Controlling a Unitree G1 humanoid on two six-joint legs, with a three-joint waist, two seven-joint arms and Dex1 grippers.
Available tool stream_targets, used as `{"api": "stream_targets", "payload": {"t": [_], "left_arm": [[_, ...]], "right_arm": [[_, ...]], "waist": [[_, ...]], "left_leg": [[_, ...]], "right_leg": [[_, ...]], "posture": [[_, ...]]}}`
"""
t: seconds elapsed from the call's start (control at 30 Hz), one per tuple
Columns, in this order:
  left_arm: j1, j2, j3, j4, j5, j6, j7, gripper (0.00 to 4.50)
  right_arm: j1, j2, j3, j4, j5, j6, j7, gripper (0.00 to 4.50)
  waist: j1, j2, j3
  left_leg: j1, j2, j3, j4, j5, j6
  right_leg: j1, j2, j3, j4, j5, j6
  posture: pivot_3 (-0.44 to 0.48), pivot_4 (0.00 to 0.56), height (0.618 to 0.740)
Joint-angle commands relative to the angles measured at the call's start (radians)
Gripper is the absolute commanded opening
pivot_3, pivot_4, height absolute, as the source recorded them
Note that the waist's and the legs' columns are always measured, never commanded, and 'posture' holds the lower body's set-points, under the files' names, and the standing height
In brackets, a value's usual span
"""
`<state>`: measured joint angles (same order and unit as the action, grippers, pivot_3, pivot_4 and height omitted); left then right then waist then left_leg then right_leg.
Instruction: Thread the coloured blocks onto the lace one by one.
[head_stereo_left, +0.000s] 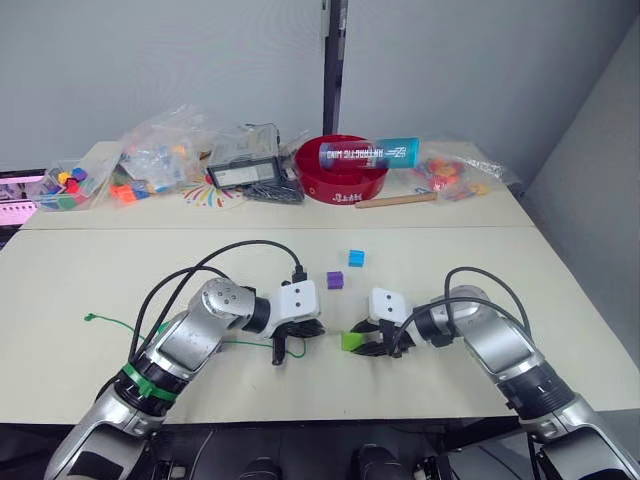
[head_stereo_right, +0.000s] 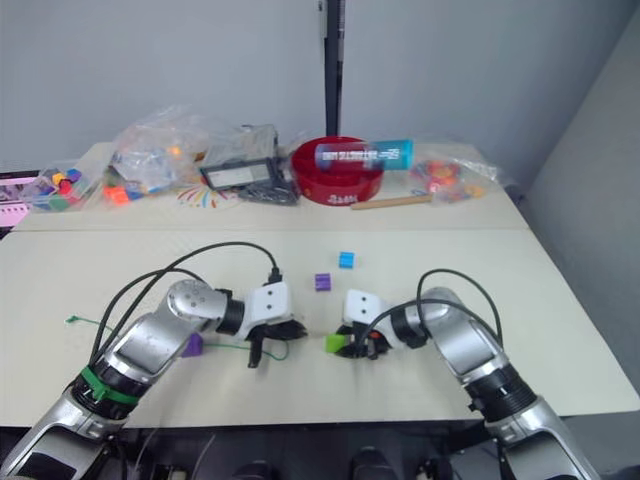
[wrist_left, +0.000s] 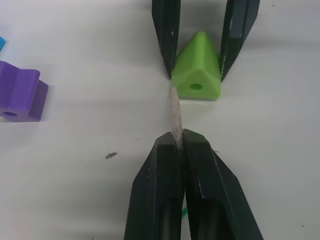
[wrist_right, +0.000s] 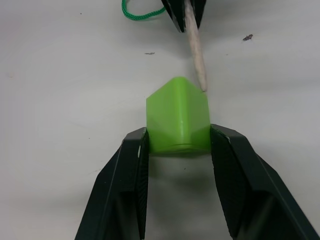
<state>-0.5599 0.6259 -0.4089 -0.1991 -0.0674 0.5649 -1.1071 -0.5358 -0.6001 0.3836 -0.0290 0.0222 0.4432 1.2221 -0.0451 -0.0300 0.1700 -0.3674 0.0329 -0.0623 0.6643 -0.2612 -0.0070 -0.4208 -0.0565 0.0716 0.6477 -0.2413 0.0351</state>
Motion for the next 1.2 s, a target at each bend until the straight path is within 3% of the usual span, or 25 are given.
{"api": "stream_targets", "payload": {"t": [0.03, 0.43, 1.2], "left_arm": [[0.0, 0.011, 0.005, -0.08, -0.015, 0.054, 0.002, 0.0], [-0.025, 0.023, -0.046, -0.104, 0.004, 0.155, 0.029, 0.0], [-0.055, -0.027, -0.054, -0.103, -0.016, 0.127, 0.052, 0.0]], "right_arm": [[0.019, -0.008, 0.042, 0.019, -0.024, 0.016, -0.005, 1.32], [0.011, -0.004, 0.054, 0.017, -0.028, 0.028, -0.008, 1.32], [0.015, -0.002, 0.062, 0.001, -0.027, 0.048, -0.007, 1.32]], "waist": [[0.0, 0.0, 0.0], [-0.002, 0.0, 0.0], [0.001, 0.0, 0.0]], "left_leg": [[0.0, 0.0, 0.0, 0.0, 0.0, 0.0], [0.0, 0.0, 0.0, 0.0, 0.0, 0.0], [0.0, 0.0, 0.0, 0.0, 0.0, 0.0]], "right_leg": [[0.0, 0.0, 0.0, 0.0, 0.0, 0.0], [0.0, 0.0, 0.0, 0.0, 0.0, 0.0], [0.0, 0.0, 0.0, 0.0, 0.0, 0.0]], "posture": [[0.0, 0.15, 0.731], [0.0, 0.15, 0.731], [0.0, 0.15, 0.731]]}}
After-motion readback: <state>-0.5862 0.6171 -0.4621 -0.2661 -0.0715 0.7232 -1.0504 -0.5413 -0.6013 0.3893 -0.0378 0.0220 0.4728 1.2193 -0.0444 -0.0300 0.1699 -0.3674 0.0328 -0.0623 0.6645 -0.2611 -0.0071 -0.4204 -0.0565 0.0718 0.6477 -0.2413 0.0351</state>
